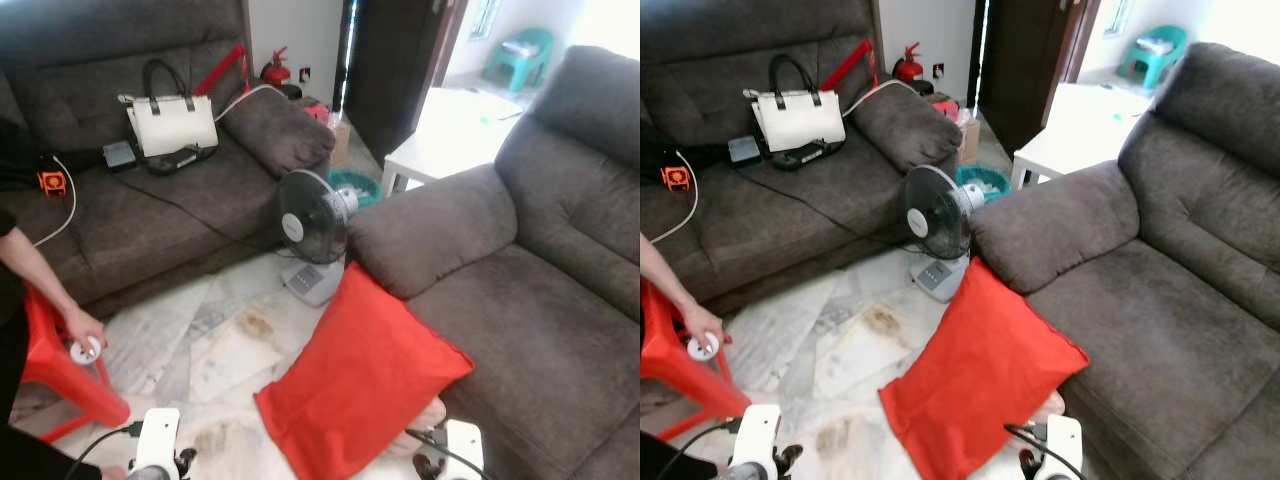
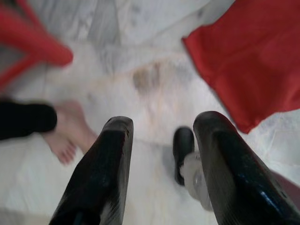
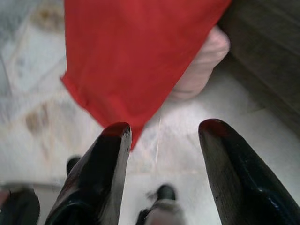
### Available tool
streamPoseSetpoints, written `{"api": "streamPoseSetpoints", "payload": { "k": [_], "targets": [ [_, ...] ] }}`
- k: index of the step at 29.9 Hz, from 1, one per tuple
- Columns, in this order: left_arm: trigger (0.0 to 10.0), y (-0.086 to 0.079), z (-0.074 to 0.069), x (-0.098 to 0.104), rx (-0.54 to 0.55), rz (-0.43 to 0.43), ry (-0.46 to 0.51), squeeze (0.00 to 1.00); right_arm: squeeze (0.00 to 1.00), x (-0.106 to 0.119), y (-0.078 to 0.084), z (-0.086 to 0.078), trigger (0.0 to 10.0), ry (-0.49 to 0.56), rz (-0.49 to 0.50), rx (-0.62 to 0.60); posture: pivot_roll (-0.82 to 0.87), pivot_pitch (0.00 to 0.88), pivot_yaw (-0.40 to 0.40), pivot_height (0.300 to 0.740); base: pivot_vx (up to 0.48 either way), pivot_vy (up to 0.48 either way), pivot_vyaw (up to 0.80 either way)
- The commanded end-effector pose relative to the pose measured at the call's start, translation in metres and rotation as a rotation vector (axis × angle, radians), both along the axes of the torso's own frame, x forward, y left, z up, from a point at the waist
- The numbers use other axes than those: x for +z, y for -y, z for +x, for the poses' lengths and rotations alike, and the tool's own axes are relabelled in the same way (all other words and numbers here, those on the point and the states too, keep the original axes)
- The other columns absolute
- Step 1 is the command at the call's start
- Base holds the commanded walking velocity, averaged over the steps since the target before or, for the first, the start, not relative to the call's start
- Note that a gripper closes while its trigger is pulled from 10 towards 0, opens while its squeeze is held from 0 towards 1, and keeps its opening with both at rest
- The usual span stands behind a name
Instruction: Move the pillow to the sofa from floor
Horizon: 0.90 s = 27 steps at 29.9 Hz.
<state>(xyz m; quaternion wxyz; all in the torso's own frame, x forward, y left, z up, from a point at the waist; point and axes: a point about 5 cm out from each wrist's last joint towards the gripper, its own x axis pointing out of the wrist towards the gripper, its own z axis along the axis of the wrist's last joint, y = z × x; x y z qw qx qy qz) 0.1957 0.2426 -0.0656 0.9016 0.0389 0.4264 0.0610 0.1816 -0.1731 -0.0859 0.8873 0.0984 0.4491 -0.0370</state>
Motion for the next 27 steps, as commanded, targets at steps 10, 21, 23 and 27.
{"api": "streamPoseSetpoints", "payload": {
  "k": [10, 21, 23, 27],
  "targets": [
    [10.0, 0.0073, 0.0012, -0.0016, 0.002, -0.027, -0.004, 0.0, 0.0, -0.0031, 0.0101, -0.009, 10.0, -0.02, -0.022, -0.022, 0.12, 0.0, -0.062, 0.74, 0.266, 0.0, -0.3],
    [10.0, 0.0072, 0.0008, -0.0018, 0.003, -0.026, -0.005, 0.0, 0.0, -0.0023, 0.0104, -0.0079, 10.0, -0.01, -0.04, 0.015, 0.12, 0.0, -0.063, 0.74, 0.267, 0.0, 0.22],
    [10.0, 0.007, 0.0007, -0.0018, 0.003, -0.024, -0.006, 0.0, 0.0, -0.0026, 0.0099, -0.0083, 10.0, -0.014, -0.032, 0.01, 0.12, 0.0, -0.062, 0.74, 0.259, 0.0, 0.7],
    [10.0, 0.0063, 0.0008, -0.0016, 0.003, -0.014, -0.005, 0.0, 0.0, -0.0028, 0.0094, -0.0086, 10.0, -0.015, -0.024, 0.004, 0.12, 0.0, -0.063, 0.74, 0.0, 0.0, 0.0]
  ]
}}
